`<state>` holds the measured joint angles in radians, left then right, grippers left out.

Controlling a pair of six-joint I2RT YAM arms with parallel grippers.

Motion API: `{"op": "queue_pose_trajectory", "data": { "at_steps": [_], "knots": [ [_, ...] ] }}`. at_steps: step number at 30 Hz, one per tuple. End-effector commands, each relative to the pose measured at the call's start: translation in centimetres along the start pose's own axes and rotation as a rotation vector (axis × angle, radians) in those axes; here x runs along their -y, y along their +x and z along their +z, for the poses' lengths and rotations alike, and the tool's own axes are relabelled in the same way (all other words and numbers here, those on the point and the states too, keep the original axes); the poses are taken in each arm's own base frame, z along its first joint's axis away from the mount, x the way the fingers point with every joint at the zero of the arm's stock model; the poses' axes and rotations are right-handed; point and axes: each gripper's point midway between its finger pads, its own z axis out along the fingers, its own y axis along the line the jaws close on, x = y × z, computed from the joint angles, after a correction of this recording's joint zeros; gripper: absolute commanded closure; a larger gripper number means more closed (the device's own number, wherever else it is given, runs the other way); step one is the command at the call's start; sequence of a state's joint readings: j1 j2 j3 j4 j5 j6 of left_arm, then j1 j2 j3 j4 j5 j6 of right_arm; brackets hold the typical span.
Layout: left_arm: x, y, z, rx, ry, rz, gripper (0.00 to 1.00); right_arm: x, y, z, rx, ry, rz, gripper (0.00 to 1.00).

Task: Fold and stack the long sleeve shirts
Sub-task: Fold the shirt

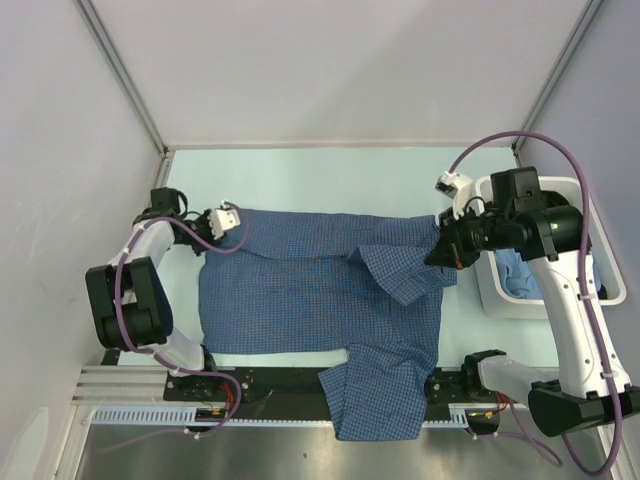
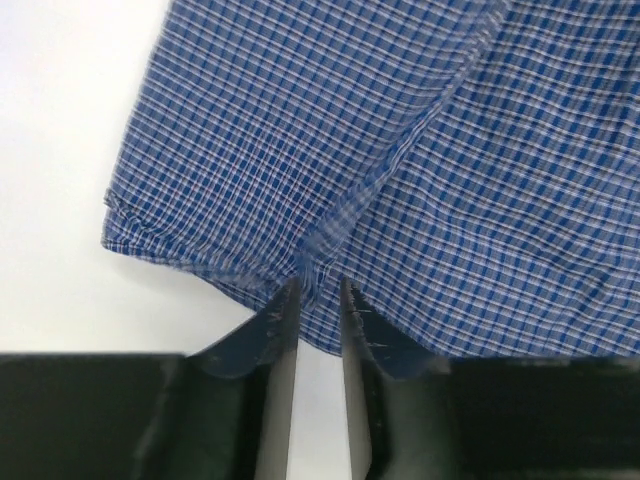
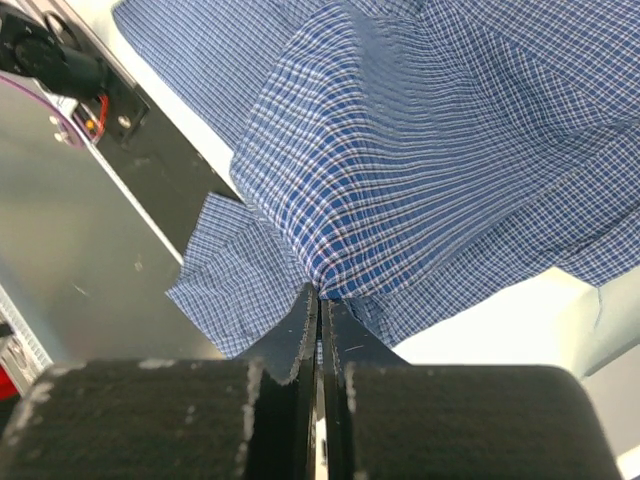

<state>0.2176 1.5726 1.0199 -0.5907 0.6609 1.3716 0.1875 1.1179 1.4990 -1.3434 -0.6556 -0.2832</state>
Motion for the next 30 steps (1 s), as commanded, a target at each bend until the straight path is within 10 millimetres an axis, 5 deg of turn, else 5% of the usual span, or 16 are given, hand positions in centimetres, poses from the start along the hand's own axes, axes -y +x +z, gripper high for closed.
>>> {"op": "queue_pose_trajectory", "data": {
  "at_steps": [1,5,8,13,19,21,25,28,30],
  "knots": [
    [1.0,0.3,-1.0,-0.027,0.039,0.072,0.62,0.4,0.8,0.1,-0.069,0.009,-0.021,1.0],
    [-0.9,-1.4,-2.6,0.018,-0.017,-0.017,0.42,0.7,0.7,1.7,-0.124,-0.052,-0.019,1.0],
    [-1.0,-5.7,-4.4,0.168,-0.04,-0.075,0.01,1.1,0.1,3.7,-0.112,-0.093,0.028,1.0],
    [1.6,-11.9,-5.3,0.36,-0.021,-0.074,0.01,1.6,-0.3,8.4,-0.147,-0.186,0.048,1.0],
    [6.3,-15.7,-5.3,0.427,-0.032,-0.046,0.01,2.7,-2.6,13.0,-0.15,-0.289,0.126,1.0],
    [8.7,-16.4,-4.5,0.433,-0.011,-0.027,0.01,2.7,-3.6,13.9,-0.134,-0.318,0.167,1.0],
    [13.3,-21.1,-4.9,0.572,-0.086,0.155,0.01,2.8,-4.7,16.0,-0.139,-0.399,0.294,1.0],
    [15.8,-23.3,-3.4,0.63,-0.113,0.205,0.0,2.5,-6.0,16.6,-0.124,-0.44,0.348,1.0],
    [15.7,-24.9,-2.5,0.648,-0.134,0.168,0.01,2.6,-6.5,17.4,-0.126,-0.454,0.388,1.0]
  ]
}}
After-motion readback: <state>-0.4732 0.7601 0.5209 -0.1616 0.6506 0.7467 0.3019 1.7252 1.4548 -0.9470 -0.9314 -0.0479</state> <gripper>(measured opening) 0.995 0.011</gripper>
